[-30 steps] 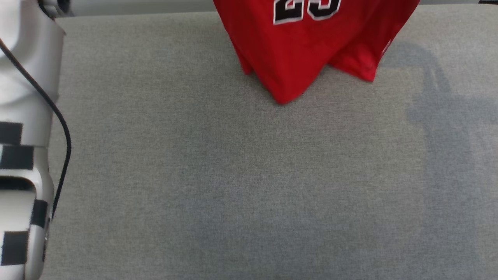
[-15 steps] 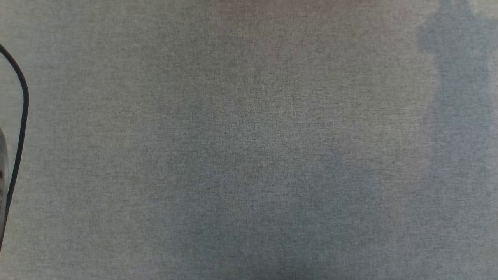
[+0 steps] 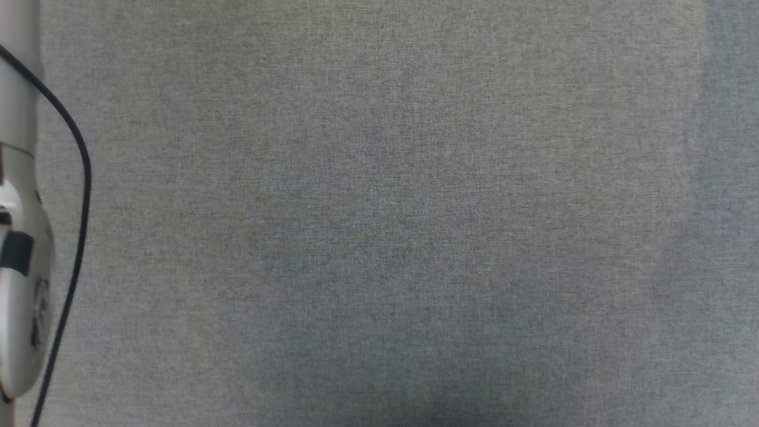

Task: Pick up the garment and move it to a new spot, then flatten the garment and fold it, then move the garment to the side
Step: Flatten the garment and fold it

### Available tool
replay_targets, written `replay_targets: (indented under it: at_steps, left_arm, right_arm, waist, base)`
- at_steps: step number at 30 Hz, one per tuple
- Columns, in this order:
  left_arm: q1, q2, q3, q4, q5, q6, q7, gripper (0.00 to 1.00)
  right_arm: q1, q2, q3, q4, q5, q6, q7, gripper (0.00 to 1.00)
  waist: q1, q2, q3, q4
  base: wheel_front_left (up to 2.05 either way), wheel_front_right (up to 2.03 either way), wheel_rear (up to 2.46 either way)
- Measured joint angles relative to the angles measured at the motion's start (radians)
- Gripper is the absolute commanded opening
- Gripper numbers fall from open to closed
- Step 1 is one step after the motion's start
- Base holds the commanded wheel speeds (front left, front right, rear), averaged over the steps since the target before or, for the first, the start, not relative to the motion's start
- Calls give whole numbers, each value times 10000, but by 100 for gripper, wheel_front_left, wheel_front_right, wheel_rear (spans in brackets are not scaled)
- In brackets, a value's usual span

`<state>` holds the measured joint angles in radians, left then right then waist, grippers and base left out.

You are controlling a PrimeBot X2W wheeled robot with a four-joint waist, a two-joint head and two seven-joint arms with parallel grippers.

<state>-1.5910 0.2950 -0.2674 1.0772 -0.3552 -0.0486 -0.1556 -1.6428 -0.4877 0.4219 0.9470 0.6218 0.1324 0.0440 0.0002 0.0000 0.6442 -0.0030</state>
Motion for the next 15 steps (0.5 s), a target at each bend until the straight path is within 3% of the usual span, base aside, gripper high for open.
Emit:
replay_targets:
  at_steps: [9,15]
  left_arm:
    - [2404,-213,295,514,-903,-604,-121,0]
    - [4747,-387,389,293,-1350,-719,-656,0]
  right_arm:
    - [3075,-364,924,-1041,1595,0,-224,0]
    - [5481,-667,1183,-1770,2516,0,-612,0]
  waist:
    - [-1,0,-494,-4]
    - [-1,0,-1092,9]
  base:
    - [0,0,0]
    - [0,0,0]
